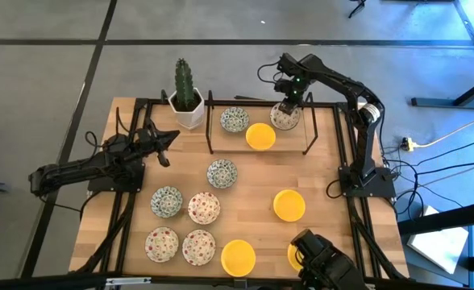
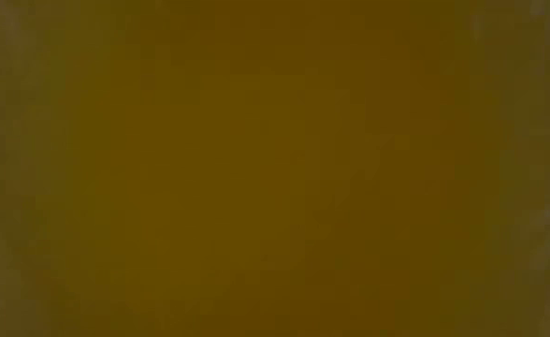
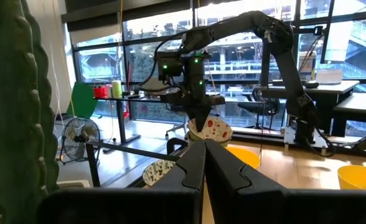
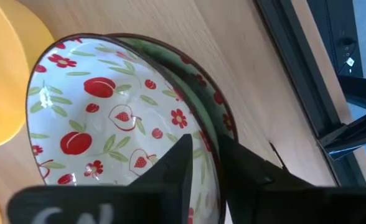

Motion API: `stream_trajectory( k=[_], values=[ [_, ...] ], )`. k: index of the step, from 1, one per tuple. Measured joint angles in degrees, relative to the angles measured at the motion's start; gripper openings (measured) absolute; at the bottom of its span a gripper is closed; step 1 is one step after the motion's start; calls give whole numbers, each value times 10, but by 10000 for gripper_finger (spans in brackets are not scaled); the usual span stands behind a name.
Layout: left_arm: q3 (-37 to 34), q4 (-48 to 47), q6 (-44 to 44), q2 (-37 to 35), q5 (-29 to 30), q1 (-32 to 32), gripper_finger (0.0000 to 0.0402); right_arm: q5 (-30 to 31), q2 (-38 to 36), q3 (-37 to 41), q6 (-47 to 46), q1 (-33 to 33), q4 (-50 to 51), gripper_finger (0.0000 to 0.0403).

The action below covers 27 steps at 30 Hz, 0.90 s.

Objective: Pick & Place Mini bowls
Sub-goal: Stack the green printed bowl on top of the green printed bowl on the shelf

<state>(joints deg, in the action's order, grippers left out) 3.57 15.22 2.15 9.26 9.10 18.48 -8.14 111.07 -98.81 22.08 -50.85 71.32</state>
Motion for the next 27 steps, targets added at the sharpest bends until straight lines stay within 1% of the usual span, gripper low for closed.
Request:
stream_trajectory(
  k=[6, 11, 27],
  values=[
    [0, 0, -1, 0, 0, 0, 3, 2, 0, 0, 7, 0, -7, 95],
    [0, 0, 0, 0, 0, 0, 3, 35, 0, 0, 14, 0, -12, 123],
    [0, 0, 0, 0, 0, 0, 6, 35, 0, 0, 40, 0, -12, 210]
  ],
)
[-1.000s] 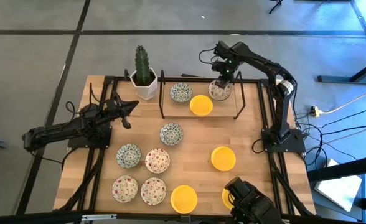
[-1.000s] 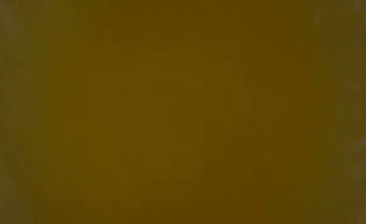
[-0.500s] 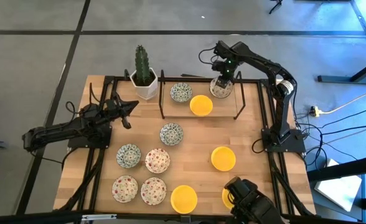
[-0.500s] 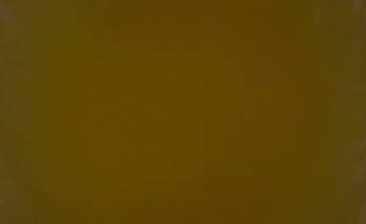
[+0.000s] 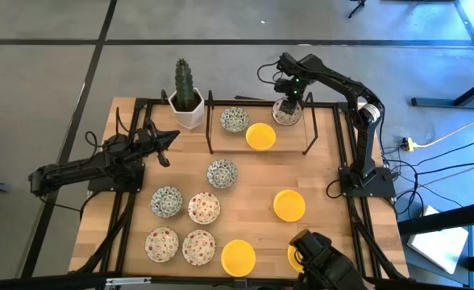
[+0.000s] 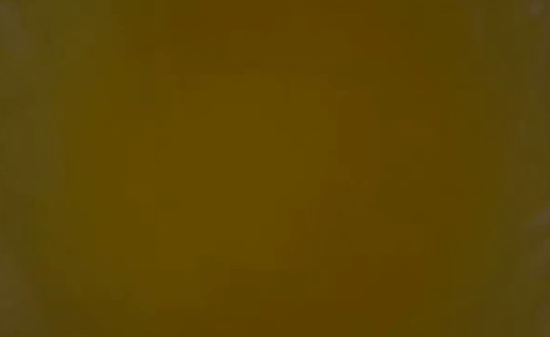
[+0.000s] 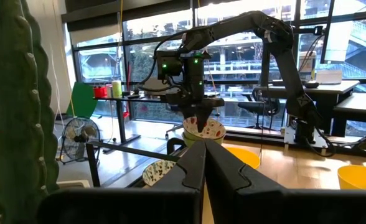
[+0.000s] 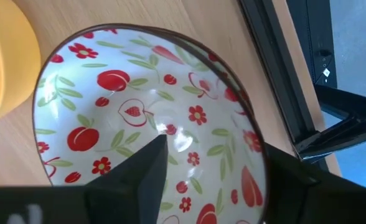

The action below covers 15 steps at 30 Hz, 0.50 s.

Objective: Pick & Place Mini bowls
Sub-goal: Stack the green printed bowl on top of the green printed bowl on the shelf

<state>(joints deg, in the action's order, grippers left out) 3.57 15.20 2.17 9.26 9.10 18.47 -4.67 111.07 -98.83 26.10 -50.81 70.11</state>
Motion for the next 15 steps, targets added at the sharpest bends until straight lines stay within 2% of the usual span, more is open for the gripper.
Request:
stream_trajectory(
  k=[8, 12, 15],
  values=[
    [0, 0, 0, 0, 0, 0, 4, -21, 0, 0, 53, 0, 1, 250],
    [0, 0, -1, 0, 0, 0, 5, -66, 1, 0, 72, 0, 7, 256],
    [0, 0, -1, 0, 0, 0, 6, -73, 1, 0, 70, 0, 9, 257]
  ],
)
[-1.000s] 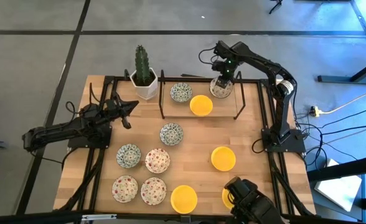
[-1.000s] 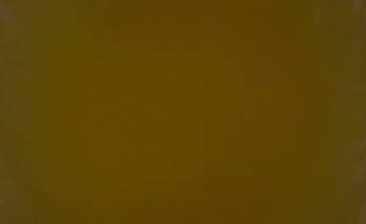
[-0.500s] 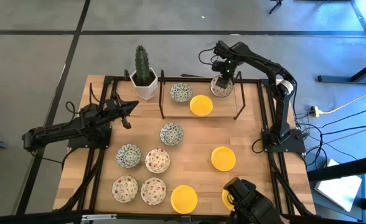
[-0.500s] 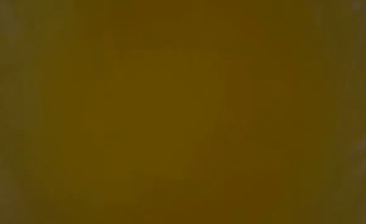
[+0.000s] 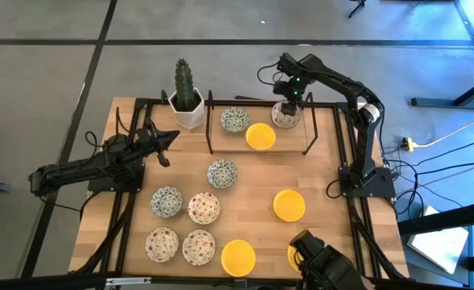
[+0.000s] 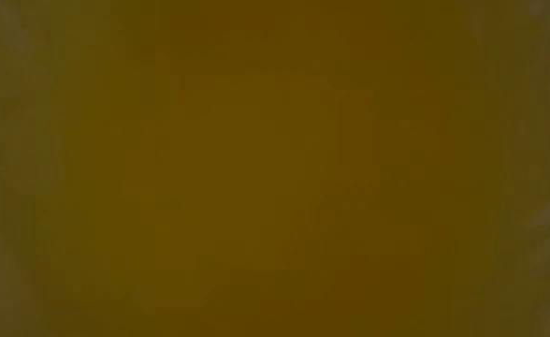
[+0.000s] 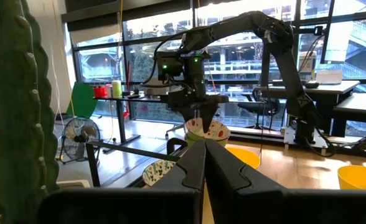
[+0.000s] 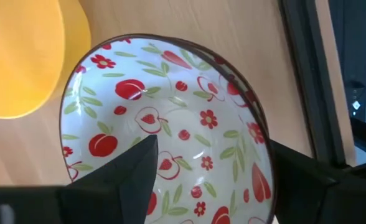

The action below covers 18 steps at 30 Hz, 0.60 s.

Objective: Pick & Place Mini bowls
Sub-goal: Stack the green printed bowl on top of the green printed bowl on the shelf

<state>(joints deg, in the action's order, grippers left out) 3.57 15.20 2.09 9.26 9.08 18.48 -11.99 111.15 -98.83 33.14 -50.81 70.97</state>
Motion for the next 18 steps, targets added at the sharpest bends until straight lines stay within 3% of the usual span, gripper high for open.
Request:
stream_trajectory(
  k=[13, 18],
  values=[
    [0, 2, 1, 0, -3, 0, 6, -18, 0, -4, -15, 0, 12, 257],
    [0, 6, -8, 0, -3, 0, 7, -71, -1, -21, -13, 0, 30, 257]
  ],
)
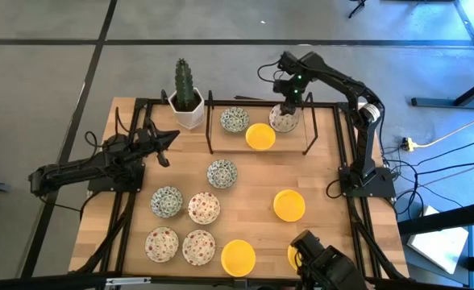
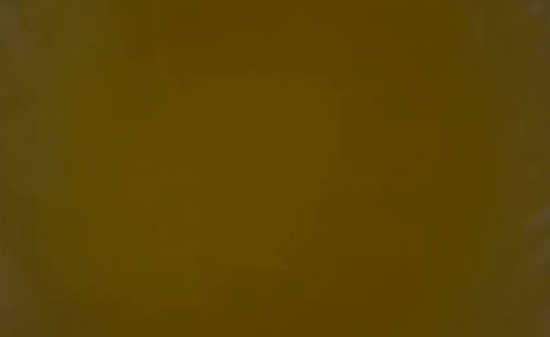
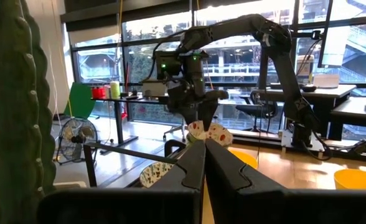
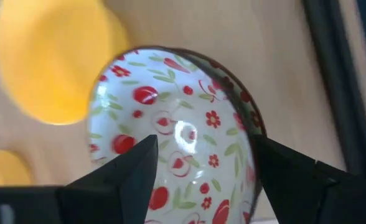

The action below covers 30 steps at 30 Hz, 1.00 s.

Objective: Pick & Place Mini bowls
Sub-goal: Stack the green printed bowl on top of the green printed bowl on the shelf, then stack the blue printed bowl on top of the blue printed bowl on the shelf

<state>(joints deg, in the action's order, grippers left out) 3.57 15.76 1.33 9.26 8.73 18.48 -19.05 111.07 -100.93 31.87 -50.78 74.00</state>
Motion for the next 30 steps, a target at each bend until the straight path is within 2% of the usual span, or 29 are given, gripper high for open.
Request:
stream_trajectory(
  k=[3, 10, 16, 22, 26, 28, 30],
  values=[
    [0, 4, -1, 0, -3, 0, 4, 1, 0, -13, 0, 0, 2, 257],
    [0, 14, -2, 0, -31, 0, 6, 57, -1, -25, -1, 0, -3, 257],
    [0, 16, -6, 0, -31, 0, 2, 60, -2, -25, -2, 0, -16, 257],
    [0, 7, -2, 0, -28, 0, 5, 55, -38, -25, -47, 13, -105, 243],
    [0, 5, 3, 0, -20, 0, 5, 3, -88, -25, -57, 35, -177, 207],
    [0, 5, 3, 0, -18, 0, 3, -72, -120, -25, -69, 46, -214, 184],
    [0, 4, 3, 0, -18, 0, 4, -171, -155, -25, -75, 62, -243, 159]
  ],
)
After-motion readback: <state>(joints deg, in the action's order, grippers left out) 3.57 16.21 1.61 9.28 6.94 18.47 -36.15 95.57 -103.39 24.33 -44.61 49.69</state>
